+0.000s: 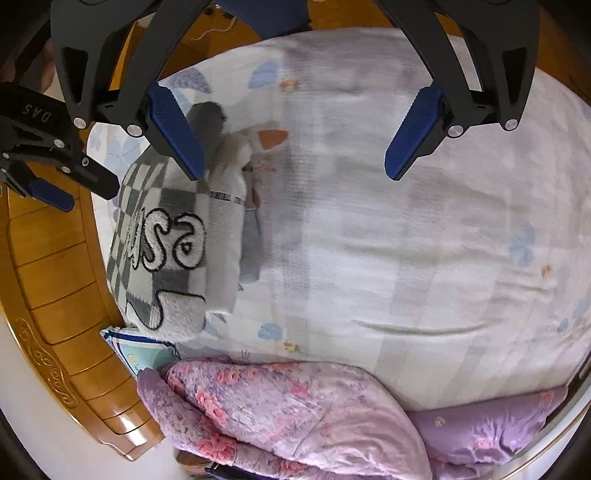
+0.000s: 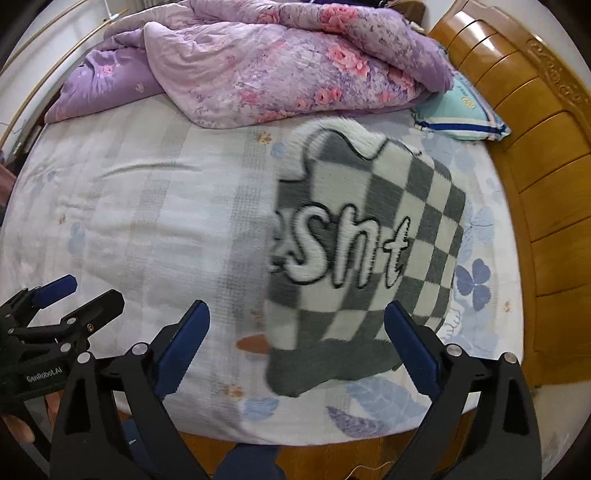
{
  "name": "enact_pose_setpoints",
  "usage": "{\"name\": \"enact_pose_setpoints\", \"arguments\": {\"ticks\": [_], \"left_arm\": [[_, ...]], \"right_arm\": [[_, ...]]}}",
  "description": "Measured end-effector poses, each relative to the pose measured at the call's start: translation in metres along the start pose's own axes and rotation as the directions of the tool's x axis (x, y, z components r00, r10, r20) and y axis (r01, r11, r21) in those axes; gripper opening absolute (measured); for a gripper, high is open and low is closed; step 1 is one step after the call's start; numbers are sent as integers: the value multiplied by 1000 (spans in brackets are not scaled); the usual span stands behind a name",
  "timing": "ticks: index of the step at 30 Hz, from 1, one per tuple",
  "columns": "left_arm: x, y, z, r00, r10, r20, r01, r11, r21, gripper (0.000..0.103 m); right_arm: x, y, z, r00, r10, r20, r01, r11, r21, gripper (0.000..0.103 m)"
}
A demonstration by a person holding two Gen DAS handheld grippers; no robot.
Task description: Fold large clothes
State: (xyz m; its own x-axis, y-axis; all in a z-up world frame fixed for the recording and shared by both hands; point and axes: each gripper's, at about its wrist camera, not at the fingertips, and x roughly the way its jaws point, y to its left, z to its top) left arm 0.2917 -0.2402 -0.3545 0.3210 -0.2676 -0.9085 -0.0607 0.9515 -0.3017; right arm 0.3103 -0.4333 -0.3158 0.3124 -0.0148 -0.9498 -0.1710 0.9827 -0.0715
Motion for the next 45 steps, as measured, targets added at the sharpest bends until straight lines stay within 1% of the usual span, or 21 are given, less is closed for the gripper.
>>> {"name": "enact_pose_setpoints", "arguments": {"ticks": [4,6,9,16,21,25,28,30,33,39,42,45], "left_arm": [[-32,29,6,1000,-21,2,21,997,71,98],[-52,42,7,999,-41,20,38,994,105,98],[-78,61,9,997,-68,35,62,989,131,98],[-144,102,12,989,-99,107,80,982,171,98],[-188,118,10,981,-94,171,54,973,224,98],[-219,125,7,971,-86,222,28,967,254,98],[-240,129,4,963,-95,251,28,966,257,98],[-255,131,2,955,-105,277,32,966,258,98],[-273,130,-1,946,-95,310,6,961,278,98],[-307,129,-8,924,-94,371,-23,954,299,98],[-323,131,-12,913,-109,394,-16,953,301,98],[-335,135,-15,905,-119,408,-9,954,299,98]], "right_arm": [[-27,42,2,998,-55,27,54,998,35,92],[-44,65,3,996,-82,43,80,996,50,92],[-65,92,4,990,-126,61,121,990,77,92],[-118,143,2,980,-155,122,143,984,103,92],[-153,171,-2,967,-186,171,168,979,116,92],[-176,187,-7,962,-194,193,172,977,126,92],[-192,194,-11,956,-204,213,180,975,129,93],[-203,199,-15,951,-215,223,188,973,136,93],[-216,205,-17,948,-225,225,197,970,140,93],[-245,213,-26,932,-233,278,195,968,157,93],[-258,217,-29,924,-230,306,188,969,161,93],[-271,221,-30,915,-227,335,181,970,163,93]]}}
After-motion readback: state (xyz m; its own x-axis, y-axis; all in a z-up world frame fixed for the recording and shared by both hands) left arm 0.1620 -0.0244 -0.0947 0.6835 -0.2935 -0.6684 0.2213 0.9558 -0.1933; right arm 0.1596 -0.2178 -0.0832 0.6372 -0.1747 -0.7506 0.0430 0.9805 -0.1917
